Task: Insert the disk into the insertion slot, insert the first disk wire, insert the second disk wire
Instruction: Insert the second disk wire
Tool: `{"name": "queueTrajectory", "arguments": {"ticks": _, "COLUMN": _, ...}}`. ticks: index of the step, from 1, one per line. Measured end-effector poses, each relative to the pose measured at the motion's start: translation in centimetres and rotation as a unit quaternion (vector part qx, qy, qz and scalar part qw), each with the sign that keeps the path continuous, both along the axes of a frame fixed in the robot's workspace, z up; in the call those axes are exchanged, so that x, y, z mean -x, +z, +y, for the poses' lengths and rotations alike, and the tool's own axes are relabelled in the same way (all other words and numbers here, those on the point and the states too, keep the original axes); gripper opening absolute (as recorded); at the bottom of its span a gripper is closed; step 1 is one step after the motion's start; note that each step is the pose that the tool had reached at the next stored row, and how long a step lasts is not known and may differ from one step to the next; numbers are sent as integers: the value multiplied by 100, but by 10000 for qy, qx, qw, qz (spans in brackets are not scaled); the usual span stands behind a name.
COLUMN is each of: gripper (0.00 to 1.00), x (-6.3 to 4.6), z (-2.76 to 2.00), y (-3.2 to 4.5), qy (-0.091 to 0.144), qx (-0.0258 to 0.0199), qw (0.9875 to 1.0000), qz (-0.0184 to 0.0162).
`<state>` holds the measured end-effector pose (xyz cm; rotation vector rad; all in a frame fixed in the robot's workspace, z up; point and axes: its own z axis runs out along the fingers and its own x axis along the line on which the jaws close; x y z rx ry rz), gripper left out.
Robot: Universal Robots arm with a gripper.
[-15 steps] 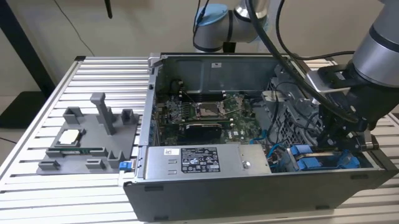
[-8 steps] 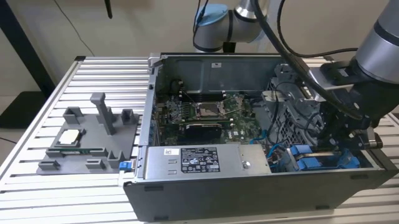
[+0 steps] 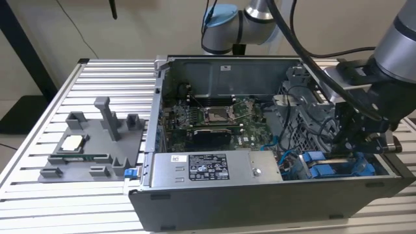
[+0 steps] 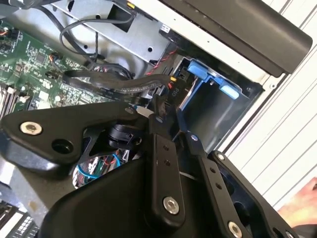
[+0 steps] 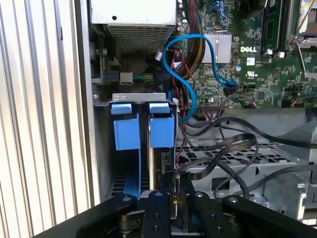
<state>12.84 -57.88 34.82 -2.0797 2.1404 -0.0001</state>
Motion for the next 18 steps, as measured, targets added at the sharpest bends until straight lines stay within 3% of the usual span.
{"name": "queueTrajectory", "arguments": {"ticks": 5, "gripper": 24, "x": -47, "z": 1, "y": 1, "qy": 0, "qx": 3, "qw": 10000, "qz": 57}}
{"name": "queueTrajectory", "arguments": {"ticks": 18, "gripper": 24, "x": -46, "z": 0, "y": 246, "qy": -1, "qx": 2, "qw": 10000, "qz": 70}}
